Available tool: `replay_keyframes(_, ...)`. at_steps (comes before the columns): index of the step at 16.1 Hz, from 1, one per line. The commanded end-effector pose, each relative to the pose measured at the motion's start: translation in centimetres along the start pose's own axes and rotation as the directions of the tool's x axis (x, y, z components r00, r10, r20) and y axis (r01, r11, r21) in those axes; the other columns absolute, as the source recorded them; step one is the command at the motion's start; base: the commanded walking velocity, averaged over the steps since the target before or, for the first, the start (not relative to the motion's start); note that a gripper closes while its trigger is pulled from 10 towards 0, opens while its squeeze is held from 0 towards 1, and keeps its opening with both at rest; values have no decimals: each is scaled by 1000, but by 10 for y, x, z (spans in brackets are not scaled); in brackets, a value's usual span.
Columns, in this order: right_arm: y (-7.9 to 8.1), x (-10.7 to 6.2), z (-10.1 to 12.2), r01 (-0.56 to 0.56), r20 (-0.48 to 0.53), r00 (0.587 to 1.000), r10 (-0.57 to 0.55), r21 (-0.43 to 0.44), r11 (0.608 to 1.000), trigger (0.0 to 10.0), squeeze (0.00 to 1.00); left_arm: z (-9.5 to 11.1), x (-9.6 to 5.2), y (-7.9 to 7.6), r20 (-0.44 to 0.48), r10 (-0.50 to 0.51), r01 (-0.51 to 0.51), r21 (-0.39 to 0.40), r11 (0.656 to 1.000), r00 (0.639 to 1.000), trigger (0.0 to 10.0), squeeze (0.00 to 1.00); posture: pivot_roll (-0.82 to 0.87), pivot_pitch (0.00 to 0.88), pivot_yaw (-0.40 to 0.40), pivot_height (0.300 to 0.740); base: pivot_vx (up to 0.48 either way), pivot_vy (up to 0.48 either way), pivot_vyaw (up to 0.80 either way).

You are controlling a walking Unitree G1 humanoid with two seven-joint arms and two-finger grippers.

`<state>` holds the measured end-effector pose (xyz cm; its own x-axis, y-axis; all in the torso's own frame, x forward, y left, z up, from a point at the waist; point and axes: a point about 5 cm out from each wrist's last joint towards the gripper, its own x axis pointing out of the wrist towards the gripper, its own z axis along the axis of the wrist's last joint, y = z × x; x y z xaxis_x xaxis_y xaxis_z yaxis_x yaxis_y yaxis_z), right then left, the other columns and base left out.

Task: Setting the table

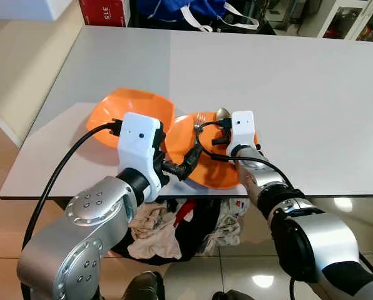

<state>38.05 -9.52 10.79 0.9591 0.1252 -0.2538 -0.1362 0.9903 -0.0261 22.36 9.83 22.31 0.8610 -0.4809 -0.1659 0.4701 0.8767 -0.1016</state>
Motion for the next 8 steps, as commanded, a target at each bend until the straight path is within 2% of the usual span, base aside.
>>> replay_keyframes(1, 0, -3, -14, 8, -57, 998, -8, 5, 1000, 10000, 0, 3, -1, -3, 11, -13, 13, 2, 1000, 1000, 10000, 0, 215, 135, -46, 740, 0, 0, 0)
replay_keyframes(8, 5, -4, -17, 0, -58, 998, 0, 0, 1000, 10000, 0, 5, 2, -4, 15, -17, 17, 1, 1000, 1000, 10000, 0, 204, 136, -50, 740, 0, 0, 0)
